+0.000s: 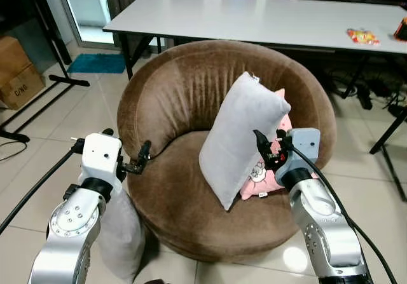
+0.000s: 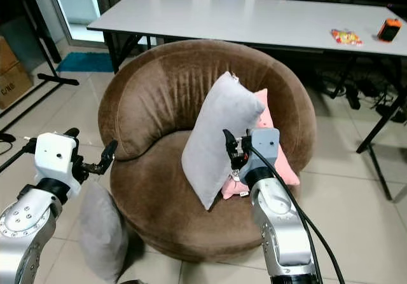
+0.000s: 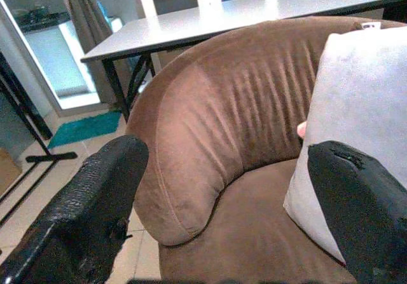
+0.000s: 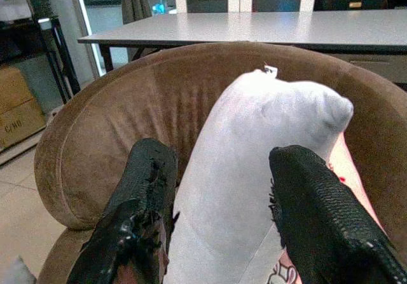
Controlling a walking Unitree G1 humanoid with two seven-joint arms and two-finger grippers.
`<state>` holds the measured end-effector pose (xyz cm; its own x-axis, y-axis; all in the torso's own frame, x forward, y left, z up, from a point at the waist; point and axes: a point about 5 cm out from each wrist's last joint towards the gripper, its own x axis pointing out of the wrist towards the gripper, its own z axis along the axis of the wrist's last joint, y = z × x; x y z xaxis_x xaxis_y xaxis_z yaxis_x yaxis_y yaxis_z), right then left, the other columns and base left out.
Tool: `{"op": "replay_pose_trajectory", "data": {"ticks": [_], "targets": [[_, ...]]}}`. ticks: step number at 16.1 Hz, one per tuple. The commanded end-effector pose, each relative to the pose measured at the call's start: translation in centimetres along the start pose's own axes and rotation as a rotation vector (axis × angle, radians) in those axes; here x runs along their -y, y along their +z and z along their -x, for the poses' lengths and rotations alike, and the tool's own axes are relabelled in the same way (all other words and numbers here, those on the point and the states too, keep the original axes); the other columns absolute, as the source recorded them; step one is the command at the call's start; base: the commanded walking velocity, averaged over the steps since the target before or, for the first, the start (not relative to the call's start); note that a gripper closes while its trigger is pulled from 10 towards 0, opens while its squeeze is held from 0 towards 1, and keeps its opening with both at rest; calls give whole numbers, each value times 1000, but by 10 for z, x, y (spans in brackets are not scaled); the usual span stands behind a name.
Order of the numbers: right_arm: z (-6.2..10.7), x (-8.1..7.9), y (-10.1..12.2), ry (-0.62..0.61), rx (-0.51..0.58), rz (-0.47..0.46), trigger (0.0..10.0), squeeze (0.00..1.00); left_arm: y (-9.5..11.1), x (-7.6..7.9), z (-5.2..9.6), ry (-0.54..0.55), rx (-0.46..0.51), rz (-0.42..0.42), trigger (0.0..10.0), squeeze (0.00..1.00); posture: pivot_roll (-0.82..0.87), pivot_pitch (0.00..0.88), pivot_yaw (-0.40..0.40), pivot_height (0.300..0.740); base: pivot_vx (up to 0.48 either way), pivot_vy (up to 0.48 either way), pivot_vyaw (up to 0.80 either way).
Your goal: Move the pillow to the sofa from floor
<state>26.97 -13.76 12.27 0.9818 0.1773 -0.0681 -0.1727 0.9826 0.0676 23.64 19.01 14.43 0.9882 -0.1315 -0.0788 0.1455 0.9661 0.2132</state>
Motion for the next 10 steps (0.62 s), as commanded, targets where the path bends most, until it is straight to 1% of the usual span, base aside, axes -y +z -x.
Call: {"op": "replay_pose_trajectory", "data": {"ticks": [1,3,7,8,10], "targets": [[-1,0,3,6,-10,-4,10000,0,2,-2,3,16,0,-6,10000,0,-7,0,-2,740,0,311,0],[0,-1,3,14,-21,-19,10000,0,1,-2,3,22,-1,-7,10000,0,-6,0,-5,740,0,313,0],[-1,-2,4,11,-26,-3,10000,0,1,-2,4,23,-1,-7,10000,0,-8,0,-6,740,0,315,0],[-1,-4,2,18,-49,19,10000,0,1,-1,3,19,0,-8,10000,0,-8,0,-6,740,0,319,0],[-1,-5,1,13,-55,5,10000,0,2,-2,3,15,-1,-11,10000,0,-10,0,-1,740,0,315,0]]}}
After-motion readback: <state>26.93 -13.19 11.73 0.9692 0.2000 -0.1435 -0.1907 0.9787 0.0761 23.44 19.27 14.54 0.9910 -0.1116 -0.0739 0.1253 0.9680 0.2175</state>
